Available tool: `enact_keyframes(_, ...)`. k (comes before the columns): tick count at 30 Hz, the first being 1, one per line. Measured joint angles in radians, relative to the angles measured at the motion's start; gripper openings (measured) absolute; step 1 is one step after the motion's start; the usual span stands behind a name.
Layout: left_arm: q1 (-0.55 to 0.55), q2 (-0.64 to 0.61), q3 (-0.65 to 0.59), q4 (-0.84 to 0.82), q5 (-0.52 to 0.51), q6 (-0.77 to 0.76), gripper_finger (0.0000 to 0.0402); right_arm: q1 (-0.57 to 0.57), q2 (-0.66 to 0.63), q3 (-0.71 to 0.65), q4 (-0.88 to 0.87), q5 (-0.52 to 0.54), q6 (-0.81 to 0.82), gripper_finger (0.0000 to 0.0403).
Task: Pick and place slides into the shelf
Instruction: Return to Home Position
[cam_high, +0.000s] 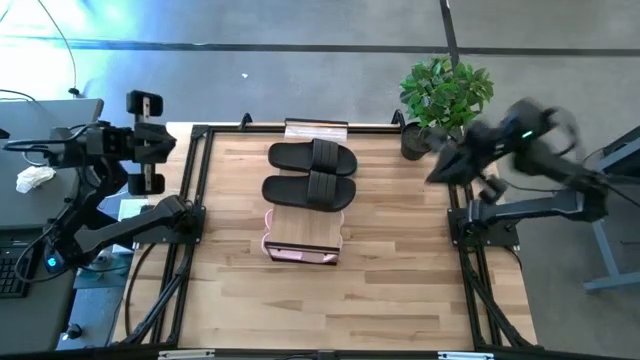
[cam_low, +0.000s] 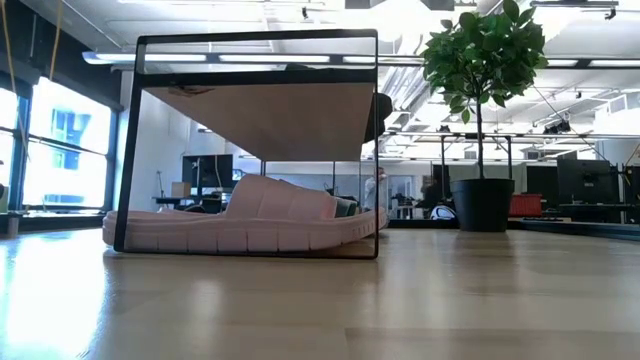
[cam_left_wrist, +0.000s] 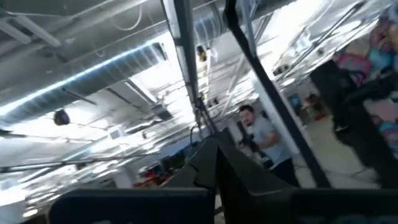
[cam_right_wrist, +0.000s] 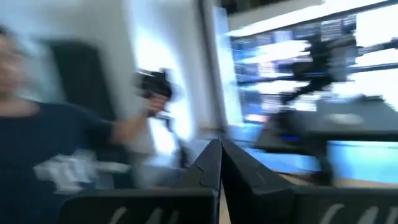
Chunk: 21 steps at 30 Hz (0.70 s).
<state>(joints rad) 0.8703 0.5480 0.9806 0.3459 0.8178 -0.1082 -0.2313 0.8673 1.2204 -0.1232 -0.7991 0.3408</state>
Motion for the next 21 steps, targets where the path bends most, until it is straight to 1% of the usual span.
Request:
enact_keyframes(2, 0.0, 0.0, 0.049, -0.075, -0.013, 0.06, 0.0, -0.033, -0.017, 0.138, -0.243, 0.088, -0.152, 0.0)
enact_keyframes(4, 0.0, -0.004, 0.12, -0.183, -0.025, 0.149, 0.0, -0.048, -0.037, 0.252, -0.411, 0.191, -0.257, 0.0)
enact_keyframes(6, 0.0, -0.011, 0.199, -0.33, -0.064, 0.243, 0.0, -0.05, -0.074, 0.328, -0.497, 0.266, -0.307, 0.0)
enact_keyframes(9, 0.0, -0.028, 0.313, -0.594, -0.198, 0.41, 0.0, -0.05, -0.156, 0.368, -0.53, 0.332, -0.32, 0.0)
enact_keyframes(11, 0.0, -0.049, 0.365, -0.751, -0.279, 0.497, 0.0, -0.05, -0.232, 0.351, -0.542, 0.381, -0.317, 0.0)
enact_keyframes(14, -0.001, -0.096, 0.381, -0.876, -0.326, 0.548, 0.0, -0.05, -0.339, 0.26, -0.518, 0.444, -0.286, 0.0)
enact_keyframes(18, 0.0, -0.189, 0.341, -0.89, -0.396, 0.542, 0.0, -0.05, -0.485, 0.097, -0.366, 0.456, -0.212, 0.0)
enact_keyframes(21, -0.001, -0.271, 0.289, -0.887, -0.455, 0.538, 0.0, -0.05, -0.576, -0.022, -0.277, 0.466, -0.188, 0.0)
